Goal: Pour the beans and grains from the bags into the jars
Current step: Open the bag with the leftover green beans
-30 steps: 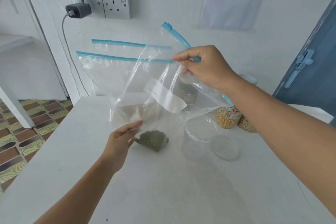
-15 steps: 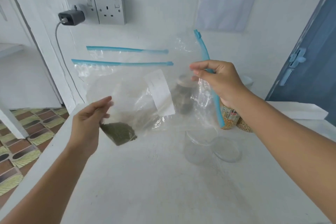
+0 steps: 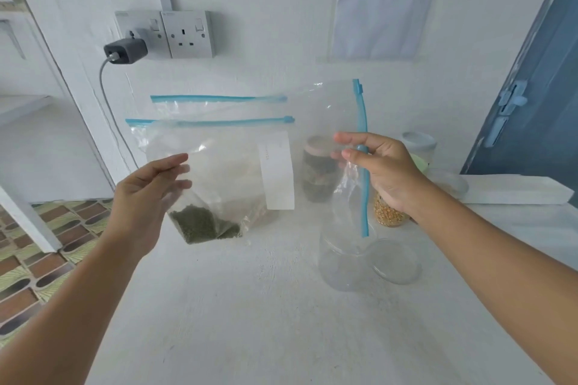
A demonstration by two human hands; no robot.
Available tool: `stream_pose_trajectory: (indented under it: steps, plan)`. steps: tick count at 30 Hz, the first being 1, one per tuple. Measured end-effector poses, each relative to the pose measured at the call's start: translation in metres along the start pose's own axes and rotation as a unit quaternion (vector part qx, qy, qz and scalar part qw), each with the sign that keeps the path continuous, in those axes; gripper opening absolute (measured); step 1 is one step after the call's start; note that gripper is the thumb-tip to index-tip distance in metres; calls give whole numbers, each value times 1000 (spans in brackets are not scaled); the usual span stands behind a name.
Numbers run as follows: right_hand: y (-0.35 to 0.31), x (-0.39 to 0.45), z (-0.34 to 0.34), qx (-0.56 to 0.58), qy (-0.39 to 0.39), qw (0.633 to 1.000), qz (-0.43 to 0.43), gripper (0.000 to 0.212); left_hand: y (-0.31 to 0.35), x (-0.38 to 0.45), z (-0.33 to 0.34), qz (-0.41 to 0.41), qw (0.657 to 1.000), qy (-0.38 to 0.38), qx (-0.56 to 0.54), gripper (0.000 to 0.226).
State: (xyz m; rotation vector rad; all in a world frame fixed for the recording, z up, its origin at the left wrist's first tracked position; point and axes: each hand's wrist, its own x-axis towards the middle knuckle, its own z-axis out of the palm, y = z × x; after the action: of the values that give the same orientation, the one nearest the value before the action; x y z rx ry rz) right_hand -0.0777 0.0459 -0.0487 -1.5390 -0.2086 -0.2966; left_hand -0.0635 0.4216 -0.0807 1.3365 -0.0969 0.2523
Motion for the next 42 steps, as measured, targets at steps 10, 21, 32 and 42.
stream_pose_trajectory:
  steps: [10,21,32,42]
  plan:
    - [-2,6,-1,60,16,998,-12,23,32,12,1,14,998,-39,43,25]
    - [15,-1,-9,131,13,991,18,23,69,10,14,39,994,-67,76,27]
    - [14,-6,-14,152,36,987,46,22,94,11,39,56,990,-60,118,26]
    - [9,-11,-16,171,42,983,44,29,113,12,54,86,982,-66,157,22]
